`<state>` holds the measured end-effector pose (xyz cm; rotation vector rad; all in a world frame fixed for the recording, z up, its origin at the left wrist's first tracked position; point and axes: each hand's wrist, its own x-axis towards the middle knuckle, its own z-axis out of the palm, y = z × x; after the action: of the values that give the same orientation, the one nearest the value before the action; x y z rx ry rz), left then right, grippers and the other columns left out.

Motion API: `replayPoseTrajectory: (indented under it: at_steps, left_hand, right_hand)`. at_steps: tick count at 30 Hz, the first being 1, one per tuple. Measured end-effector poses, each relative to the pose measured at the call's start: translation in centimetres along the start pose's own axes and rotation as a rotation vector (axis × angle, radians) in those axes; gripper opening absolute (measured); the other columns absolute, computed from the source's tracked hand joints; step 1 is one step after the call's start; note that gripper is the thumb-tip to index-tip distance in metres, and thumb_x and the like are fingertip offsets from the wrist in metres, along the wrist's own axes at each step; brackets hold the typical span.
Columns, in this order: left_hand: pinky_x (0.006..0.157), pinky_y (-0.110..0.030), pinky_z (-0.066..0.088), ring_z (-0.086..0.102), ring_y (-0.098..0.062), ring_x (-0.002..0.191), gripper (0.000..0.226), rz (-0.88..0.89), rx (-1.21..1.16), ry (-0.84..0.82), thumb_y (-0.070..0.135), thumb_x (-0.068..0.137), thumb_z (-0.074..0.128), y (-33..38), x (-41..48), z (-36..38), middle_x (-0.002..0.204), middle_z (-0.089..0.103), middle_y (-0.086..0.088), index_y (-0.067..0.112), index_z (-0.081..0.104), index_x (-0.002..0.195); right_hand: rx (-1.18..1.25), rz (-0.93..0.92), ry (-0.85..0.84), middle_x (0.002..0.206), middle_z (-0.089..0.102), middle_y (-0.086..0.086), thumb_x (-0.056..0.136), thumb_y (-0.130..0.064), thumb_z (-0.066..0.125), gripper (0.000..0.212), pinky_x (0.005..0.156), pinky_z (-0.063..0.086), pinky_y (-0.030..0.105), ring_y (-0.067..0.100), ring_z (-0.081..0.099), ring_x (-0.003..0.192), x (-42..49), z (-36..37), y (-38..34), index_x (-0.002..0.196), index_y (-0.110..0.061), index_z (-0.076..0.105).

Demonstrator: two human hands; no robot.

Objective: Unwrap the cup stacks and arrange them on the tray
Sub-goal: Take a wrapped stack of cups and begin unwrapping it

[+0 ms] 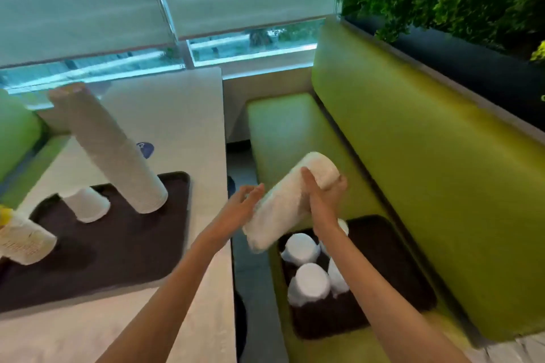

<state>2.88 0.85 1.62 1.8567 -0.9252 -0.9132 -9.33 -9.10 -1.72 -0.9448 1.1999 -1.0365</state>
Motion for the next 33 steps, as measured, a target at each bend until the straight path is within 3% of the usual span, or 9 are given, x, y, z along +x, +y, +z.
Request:
replayPoseTrajectory:
  at_steps: [3, 6, 9, 13, 18, 22, 27, 30, 33]
  left_hand:
    - [0.082, -0.026, 0.045, 0.056, -0.013, 0.095, 0.03, 0.007, -0.011, -0.077, 0.044, 0.096, 0.046, -2.4, -4.5, -5.3, 0.113, 0.056, 0.0, 0.023, 0.048, 0.117]
    - [0.095, -0.031, 0.047, 0.057, -0.012, 0.108, 0.064, 0.018, 0.041, -0.115, 0.057, 0.078, 0.067, -5.9, -8.8, -10.7, 0.122, 0.057, 0.001, 0.026, 0.041, 0.128]
    - [0.096, -0.038, 0.05, 0.06, -0.011, 0.106, 0.078, 0.032, 0.034, -0.048, 0.058, 0.057, 0.078, -8.6, -11.8, -15.0, 0.119, 0.061, 0.004, 0.031, 0.043, 0.12]
    - [0.086, -0.024, 0.046, 0.055, -0.009, 0.106, 0.079, 0.08, 0.113, 0.072, 0.037, 0.072, 0.081, -11.0, -15.0, -20.0, 0.121, 0.055, 0.007, 0.02, 0.037, 0.135]
    - [0.097, -0.035, 0.047, 0.053, -0.02, 0.12, 0.089, 0.077, 0.181, 0.192, 0.042, 0.07, 0.08, -12.7, -16.1, -23.8, 0.135, 0.052, -0.002, 0.02, 0.031, 0.14]
    - [0.094, -0.036, 0.046, 0.054, -0.023, 0.12, 0.09, 0.068, 0.208, 0.247, 0.04, 0.068, 0.082, -13.7, -15.9, -26.1, 0.134, 0.053, -0.004, 0.02, 0.03, 0.139]
    - [0.093, -0.033, 0.043, 0.05, -0.026, 0.123, 0.089, 0.065, 0.211, 0.283, 0.03, 0.071, 0.082, -14.1, -15.3, -27.3, 0.134, 0.053, -0.008, 0.015, 0.028, 0.14]
    - [0.094, -0.033, 0.042, 0.049, -0.026, 0.125, 0.083, 0.062, 0.181, 0.282, 0.022, 0.073, 0.081, -13.4, -14.3, -27.2, 0.134, 0.052, -0.009, 0.013, 0.03, 0.139]
    - [0.102, -0.04, 0.042, 0.046, -0.026, 0.127, 0.072, 0.041, 0.042, 0.243, 0.006, 0.079, 0.073, -12.7, -13.5, -26.7, 0.135, 0.05, -0.009, 0.013, 0.033, 0.138]
  right_hand:
    - [-0.082, -0.13, -0.127, 0.126, 0.041, -0.002, 0.077, -0.027, 0.079, 0.094, 0.091, 0.041, 0.029, 0.015, 0.046, 0.112, -6.1, 4.1, -0.3, 0.147, -0.016, 0.018]
    - [-0.155, -0.194, -0.231, 0.126, 0.051, 0.001, 0.068, -0.025, 0.086, 0.105, 0.098, 0.046, 0.035, 0.017, 0.055, 0.11, -12.4, 9.1, 0.6, 0.147, -0.019, 0.017]
    - [-0.227, -0.256, -0.28, 0.133, 0.054, 0.009, 0.05, -0.043, 0.089, 0.121, 0.102, 0.046, 0.043, 0.023, 0.057, 0.118, -17.8, 13.4, 1.9, 0.145, -0.027, 0.017]
    - [-0.312, -0.33, -0.386, 0.141, 0.048, 0.006, 0.058, -0.029, 0.09, 0.119, 0.105, 0.042, 0.044, 0.022, 0.05, 0.126, -24.0, 17.8, 3.1, 0.148, -0.031, 0.013]
    - [-0.349, -0.433, -0.461, 0.146, 0.04, 0.004, 0.059, -0.018, 0.09, 0.118, 0.111, 0.036, 0.038, 0.019, 0.04, 0.133, -27.4, 21.6, 4.0, 0.15, -0.025, 0.014]
    - [-0.35, -0.428, -0.535, 0.134, 0.041, -0.005, 0.063, -0.019, 0.089, 0.107, 0.101, 0.037, 0.026, 0.007, 0.039, 0.119, -28.3, 23.9, 3.9, 0.147, -0.024, 0.022]
    - [-0.353, -0.384, -0.659, 0.126, 0.053, -0.003, 0.067, -0.02, 0.086, 0.082, 0.105, 0.044, 0.037, 0.015, 0.05, 0.118, -27.4, 24.9, 3.2, 0.136, -0.018, 0.041]
    - [-0.346, -0.394, -0.641, 0.117, 0.052, -0.006, 0.065, -0.017, 0.087, 0.08, 0.102, 0.044, 0.031, 0.012, 0.05, 0.112, -26.3, 24.9, 2.9, 0.132, -0.015, 0.044]
    - [-0.389, -0.471, -0.591, 0.124, 0.053, -0.001, 0.065, -0.022, 0.088, 0.083, 0.1, 0.043, 0.028, 0.014, 0.05, 0.115, -24.9, 24.9, 2.9, 0.133, -0.015, 0.042]
